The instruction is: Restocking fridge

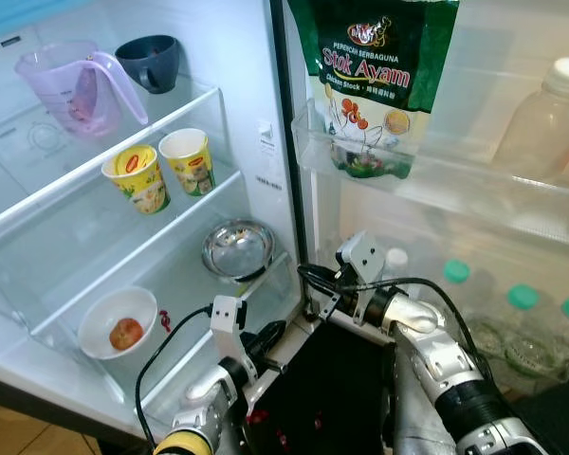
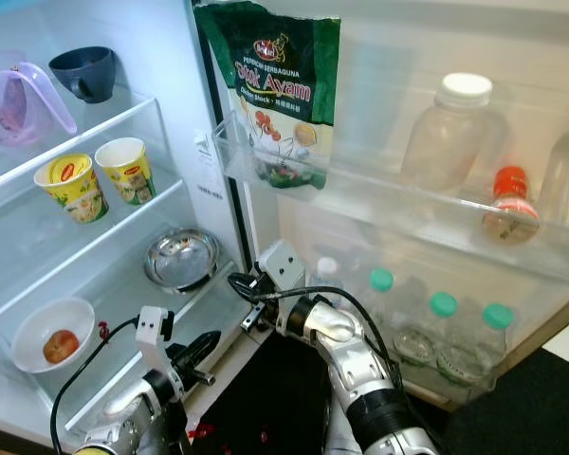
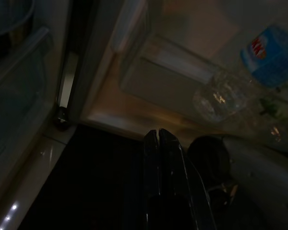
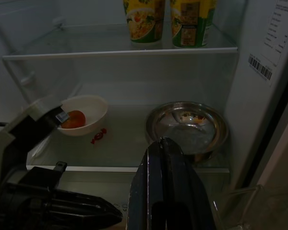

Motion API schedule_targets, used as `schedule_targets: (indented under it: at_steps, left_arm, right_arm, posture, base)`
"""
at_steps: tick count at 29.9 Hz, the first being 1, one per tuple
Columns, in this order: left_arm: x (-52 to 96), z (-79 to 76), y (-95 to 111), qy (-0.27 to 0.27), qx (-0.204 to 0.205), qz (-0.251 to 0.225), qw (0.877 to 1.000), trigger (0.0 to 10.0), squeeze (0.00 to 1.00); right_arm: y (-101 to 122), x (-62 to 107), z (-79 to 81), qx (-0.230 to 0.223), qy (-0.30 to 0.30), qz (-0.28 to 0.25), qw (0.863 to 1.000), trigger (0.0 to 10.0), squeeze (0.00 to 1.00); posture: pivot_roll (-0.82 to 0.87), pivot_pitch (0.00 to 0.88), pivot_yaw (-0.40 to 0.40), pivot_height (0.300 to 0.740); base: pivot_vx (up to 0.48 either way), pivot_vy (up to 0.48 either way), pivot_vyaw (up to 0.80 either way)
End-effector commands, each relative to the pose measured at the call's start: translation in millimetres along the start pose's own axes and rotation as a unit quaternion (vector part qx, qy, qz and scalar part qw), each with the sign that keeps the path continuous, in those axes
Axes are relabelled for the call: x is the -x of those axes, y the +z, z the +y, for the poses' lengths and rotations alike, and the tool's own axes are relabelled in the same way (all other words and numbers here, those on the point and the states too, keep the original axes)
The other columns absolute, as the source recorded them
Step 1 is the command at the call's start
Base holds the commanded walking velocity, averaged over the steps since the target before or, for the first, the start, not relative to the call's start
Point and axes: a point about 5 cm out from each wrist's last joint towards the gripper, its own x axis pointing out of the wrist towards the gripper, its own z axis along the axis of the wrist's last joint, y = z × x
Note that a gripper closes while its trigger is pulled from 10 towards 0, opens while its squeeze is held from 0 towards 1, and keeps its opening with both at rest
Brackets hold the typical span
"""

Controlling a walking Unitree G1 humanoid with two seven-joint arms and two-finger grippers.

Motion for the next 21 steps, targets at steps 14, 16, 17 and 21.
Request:
schedule_targets:
  at_steps: [14,16,17,21]
  left_arm:
    - [23.8,21.1,-20,0.044,0.026,0.053,0.997,10.0,0.00]
    - [25.5,21.9,-22,0.045,0.028,0.055,0.997,10.0,0.00]
    - [26.4,21.9,-23,0.044,0.031,0.058,0.997,10.0,0.00]
    - [28.3,17.0,-31,0.025,0.036,0.072,0.996,10.0,0.00]
  right_arm:
    - [-24,-1.4,6.3,0.003,0.022,0.046,0.999,10.0,0.00]
    - [-27,-1.3,6.6,0.003,0.023,0.049,0.999,10.0,0.00]
    - [-29,-0.9,6.5,0.001,0.022,0.052,0.998,10.0,0.00]
    - [-42,0.8,9.5,-0.013,0.028,0.072,0.997,10.0,0.00]
  posture:
    - [-0.05,0.019,0.052,0.598]
    - [-0.05,0.018,0.052,0.603]
    - [-0.04,0.017,0.051,0.608]
    - [-0.05,0.016,0.050,0.627]
  base:
    - [0.000,0.000,0.00]
    - [0.000,0.000,0.00]
    - [0.000,0.000,0.00]
    - [0.000,0.000,0.00]
